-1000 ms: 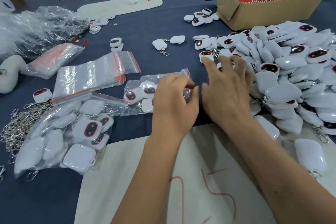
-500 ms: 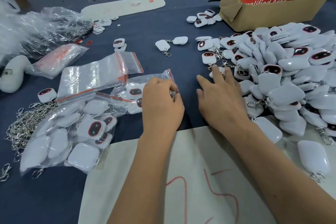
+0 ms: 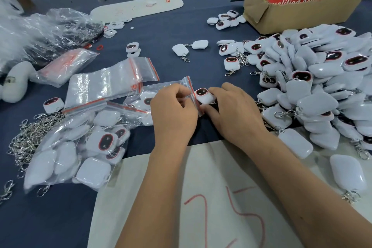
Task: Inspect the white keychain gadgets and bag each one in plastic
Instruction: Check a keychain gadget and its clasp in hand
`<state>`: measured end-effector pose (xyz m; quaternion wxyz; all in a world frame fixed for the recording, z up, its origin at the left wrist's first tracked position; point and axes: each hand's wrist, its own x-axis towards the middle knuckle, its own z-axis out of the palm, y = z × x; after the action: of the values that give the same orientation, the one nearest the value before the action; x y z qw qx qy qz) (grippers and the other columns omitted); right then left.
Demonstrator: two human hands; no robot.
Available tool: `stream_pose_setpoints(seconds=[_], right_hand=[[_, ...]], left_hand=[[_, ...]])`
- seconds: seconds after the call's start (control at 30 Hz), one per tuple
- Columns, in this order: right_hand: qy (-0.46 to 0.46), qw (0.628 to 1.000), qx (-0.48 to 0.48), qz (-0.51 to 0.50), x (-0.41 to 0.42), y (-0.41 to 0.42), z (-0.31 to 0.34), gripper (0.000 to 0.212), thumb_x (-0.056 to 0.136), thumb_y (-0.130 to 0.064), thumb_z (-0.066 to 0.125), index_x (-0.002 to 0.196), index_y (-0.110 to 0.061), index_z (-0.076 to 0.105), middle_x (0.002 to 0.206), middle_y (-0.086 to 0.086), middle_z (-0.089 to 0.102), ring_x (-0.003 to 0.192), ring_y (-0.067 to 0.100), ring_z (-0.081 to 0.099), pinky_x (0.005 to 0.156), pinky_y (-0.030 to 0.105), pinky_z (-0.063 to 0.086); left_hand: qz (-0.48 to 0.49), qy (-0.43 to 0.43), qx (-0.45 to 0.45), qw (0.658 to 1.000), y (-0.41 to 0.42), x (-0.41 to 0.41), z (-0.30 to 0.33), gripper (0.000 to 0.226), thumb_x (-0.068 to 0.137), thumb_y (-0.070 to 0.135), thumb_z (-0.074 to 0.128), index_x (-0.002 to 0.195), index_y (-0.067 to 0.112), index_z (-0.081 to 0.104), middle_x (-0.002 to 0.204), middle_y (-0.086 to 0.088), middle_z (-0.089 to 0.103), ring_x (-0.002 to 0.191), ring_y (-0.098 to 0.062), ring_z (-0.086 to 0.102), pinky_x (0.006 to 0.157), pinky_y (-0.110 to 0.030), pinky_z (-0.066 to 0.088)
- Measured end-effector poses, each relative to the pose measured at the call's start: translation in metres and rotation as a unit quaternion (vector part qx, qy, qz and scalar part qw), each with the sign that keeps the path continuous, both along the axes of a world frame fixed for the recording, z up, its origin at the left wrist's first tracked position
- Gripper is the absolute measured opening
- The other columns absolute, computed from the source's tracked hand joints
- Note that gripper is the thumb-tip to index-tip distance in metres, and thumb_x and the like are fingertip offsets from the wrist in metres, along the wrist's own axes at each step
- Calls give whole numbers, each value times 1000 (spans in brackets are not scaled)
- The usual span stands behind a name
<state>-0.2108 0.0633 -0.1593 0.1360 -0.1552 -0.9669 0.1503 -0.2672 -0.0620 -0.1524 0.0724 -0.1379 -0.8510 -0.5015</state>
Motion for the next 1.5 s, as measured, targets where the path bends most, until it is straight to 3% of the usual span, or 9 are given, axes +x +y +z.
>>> stream_pose_setpoints(seconds=[0.2, 0.3, 0.4, 0.53, 0.73, 0.9, 1.0, 1.17, 1.5], right_hand=[[72, 993, -96, -1, 0, 8, -5, 34, 86, -37, 80, 110, -17, 67, 103, -1, 60, 104, 24, 55, 89, 34, 42], [137, 982, -131, 8, 1, 6, -4, 31, 85, -31, 82, 108, -18, 66, 102, -5, 66, 99, 20, 59, 87, 32, 44], [215, 958, -185, 38, 3, 4, 0, 29, 85, -24, 83, 108, -17, 66, 94, -13, 68, 86, 8, 61, 80, 23, 47], [261, 937, -226, 55, 5, 4, 1, 30, 82, -20, 85, 103, -14, 64, 89, -18, 68, 85, 3, 64, 71, 8, 41], [258, 873, -410, 56, 5, 8, 2, 17, 96, -28, 69, 110, -18, 69, 87, -9, 70, 80, 9, 66, 69, 36, 55], [218, 821, -526, 48, 2, 13, 2, 23, 105, -24, 57, 106, -9, 74, 77, 23, 62, 61, 24, 55, 51, 32, 46], [213, 823, -524, 51, 1, 14, 1, 21, 102, -22, 61, 100, -6, 75, 82, 31, 65, 57, 21, 53, 50, 29, 45], [217, 829, -512, 60, 3, 15, -1, 9, 100, -12, 67, 101, -11, 76, 80, 10, 73, 59, 13, 59, 52, 25, 49], [217, 851, -472, 79, 2, 13, -3, 14, 99, -6, 67, 106, -14, 77, 92, 4, 79, 72, 9, 67, 66, 25, 53]], left_hand=[[-10, -12, -10, 1000, 0, -1, 0, 17, 89, 7, 64, 82, 19, 75, 79, 13, 71, 79, -5, 67, 75, -19, 52], [-22, -52, 7, 998, 1, -4, 0, 22, 92, 11, 62, 74, 13, 75, 74, 3, 74, 76, -13, 72, 79, -35, 59], [-40, -129, 108, 985, 3, -2, 5, 20, 97, 15, 66, 83, 5, 78, 80, -8, 77, 77, -28, 75, 80, -45, 63], [-68, -238, 274, 929, 4, 4, 13, 15, 99, 6, 65, 98, -2, 77, 86, -14, 73, 71, -16, 67, 69, -25, 61], [-77, -317, 303, 895, 0, 1, 17, 17, 98, 3, 64, 85, 1, 76, 79, -11, 74, 63, -15, 69, 66, -21, 60], [-94, -367, 322, 868, 1, 3, 20, 13, 95, 2, 66, 86, 0, 75, 71, -7, 74, 56, -10, 68, 53, -14, 54], [-93, -366, 315, 871, 2, 3, 19, 13, 96, 2, 65, 87, 0, 74, 71, -7, 74, 54, -10, 67, 52, -15, 54], [-106, -349, 288, 885, 1, 2, 16, 14, 98, 10, 67, 96, 1, 77, 84, -12, 76, 64, -14, 69, 58, -22, 58], [-84, -218, 220, 947, 4, 1, 8, 6, 95, 4, 71, 94, 3, 77, 78, -12, 77, 69, -17, 74, 63, -27, 60]])
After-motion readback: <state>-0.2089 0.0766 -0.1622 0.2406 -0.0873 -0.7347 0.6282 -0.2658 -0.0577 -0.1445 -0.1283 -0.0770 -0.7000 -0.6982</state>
